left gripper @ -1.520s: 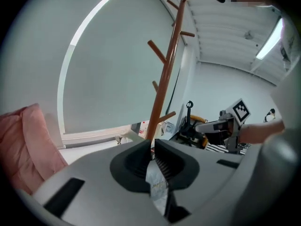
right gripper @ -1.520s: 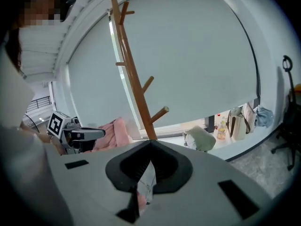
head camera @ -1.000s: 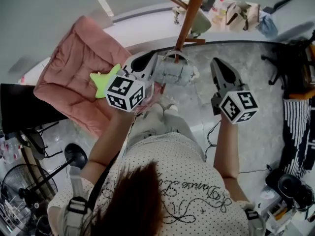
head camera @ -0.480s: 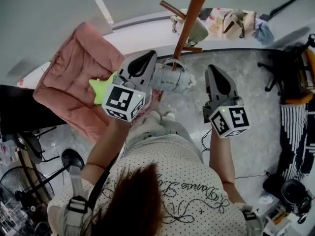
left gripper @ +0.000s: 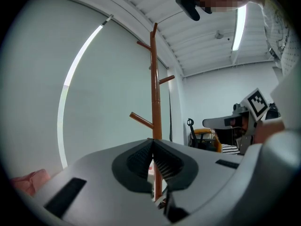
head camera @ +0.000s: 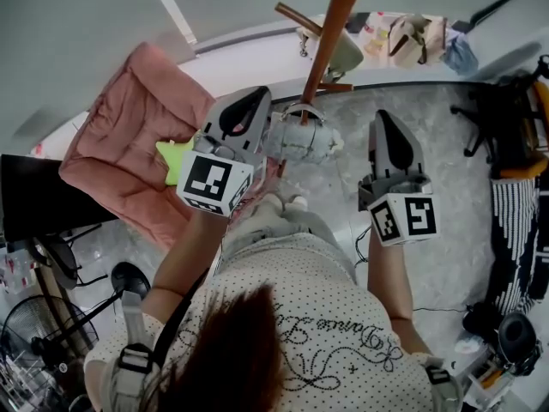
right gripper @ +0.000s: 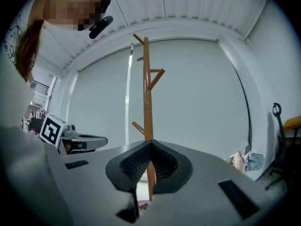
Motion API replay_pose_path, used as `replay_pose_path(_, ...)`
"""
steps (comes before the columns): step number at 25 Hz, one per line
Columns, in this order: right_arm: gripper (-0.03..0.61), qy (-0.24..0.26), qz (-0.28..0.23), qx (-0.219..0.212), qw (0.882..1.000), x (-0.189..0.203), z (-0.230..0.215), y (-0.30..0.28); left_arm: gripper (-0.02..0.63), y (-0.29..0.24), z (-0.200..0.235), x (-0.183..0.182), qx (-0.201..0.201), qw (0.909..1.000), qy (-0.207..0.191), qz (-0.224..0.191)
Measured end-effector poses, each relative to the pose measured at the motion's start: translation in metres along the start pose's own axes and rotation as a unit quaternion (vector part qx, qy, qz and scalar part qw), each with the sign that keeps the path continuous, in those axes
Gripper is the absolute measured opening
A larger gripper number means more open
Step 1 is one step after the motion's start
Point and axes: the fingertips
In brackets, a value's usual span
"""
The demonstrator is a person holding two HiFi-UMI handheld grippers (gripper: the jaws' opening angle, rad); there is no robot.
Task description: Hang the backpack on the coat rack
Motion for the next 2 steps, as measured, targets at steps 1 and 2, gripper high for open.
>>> replay_pose_path(1,0.012,0.001,-0.002,0.002,1.0,-0.0011,-0.0013,0.0,0.005,-0.0006,-0.0002,0.0,0.0,1.0,-0.002,0.001)
replay_pose_path(2,0.012,0.003,-0.003,0.004,1.0,-0.0021,-0.0026,-0.0001,0.005,-0.0013,-0.0003,0.0,0.0,1.0,-0.003,0.001)
Point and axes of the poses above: the fingertips, and each gripper's own axes: y backward along the fingers, z to its left, x out of its underside, and after that the axes turned 1 degree about x, right-handed
